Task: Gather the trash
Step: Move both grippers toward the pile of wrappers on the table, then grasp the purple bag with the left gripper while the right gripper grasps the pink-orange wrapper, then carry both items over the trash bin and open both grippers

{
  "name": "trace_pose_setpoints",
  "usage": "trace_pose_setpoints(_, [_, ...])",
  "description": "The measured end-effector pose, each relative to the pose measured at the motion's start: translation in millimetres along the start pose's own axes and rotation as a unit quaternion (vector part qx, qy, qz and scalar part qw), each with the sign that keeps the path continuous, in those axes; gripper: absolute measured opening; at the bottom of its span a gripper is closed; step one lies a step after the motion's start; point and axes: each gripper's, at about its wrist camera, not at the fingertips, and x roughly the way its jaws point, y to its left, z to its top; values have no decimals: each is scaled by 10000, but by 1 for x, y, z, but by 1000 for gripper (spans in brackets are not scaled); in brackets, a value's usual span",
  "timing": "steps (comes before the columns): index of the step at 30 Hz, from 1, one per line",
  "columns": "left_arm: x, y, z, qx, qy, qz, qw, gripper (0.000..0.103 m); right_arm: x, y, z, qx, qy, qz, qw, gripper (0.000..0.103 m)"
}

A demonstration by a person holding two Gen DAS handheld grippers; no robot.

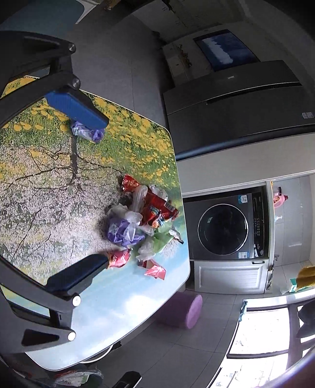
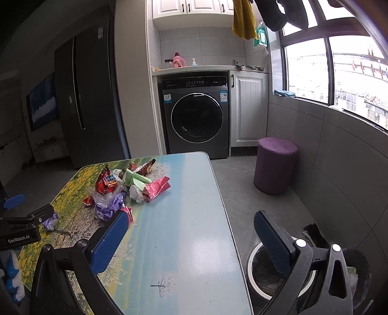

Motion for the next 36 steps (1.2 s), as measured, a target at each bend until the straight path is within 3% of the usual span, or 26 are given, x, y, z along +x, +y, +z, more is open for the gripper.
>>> trace_pose_setpoints(3, [26,26,-7,-75,208,204,9995,103,26,10,-3,1,403,387,9984,103])
trace_pose_setpoints(9, [81,67,-24,-197,703,366,9967,92,90,39,-7,-22,1110,1103,9877,103])
trace_pose_setpoints(12, [102,81,-31,-277,900,250,9952,89,120,57,-8,-134,1404,1318,9812,100])
trace_pose_setpoints(15, [120,89,-36,-357,1063,194,9935,80,146,73,-10,-236,1655,1468,9749,97])
trace_pose_setpoints(17, [129,94,-40,-456,1216,74,9915,65,161,81,-12,-267,1810,1564,9706,88])
trace_pose_setpoints(19, [135,97,-43,-511,1321,-57,9899,57,176,90,-14,-362,1908,1542,9688,82])
trace_pose_setpoints(21, [139,97,-45,-531,1386,-192,9887,45,188,93,-16,-321,2077,1594,9646,66])
trace_pose_setpoints(22, [141,98,-47,-551,1414,-289,9880,33,193,93,-19,-295,2172,1613,9623,51])
trace_pose_setpoints(25, [140,95,-47,-636,1420,-471,9867,29,194,90,-17,-285,2229,1666,9601,29])
trace_pose_setpoints(30, [125,86,-42,-694,1271,-684,9871,27,172,78,-18,-232,2058,1753,9625,27])
trace_pose_setpoints(36, [72,53,-10,-514,817,-1183,9883,27,127,45,-9,161,1670,1824,9688,24])
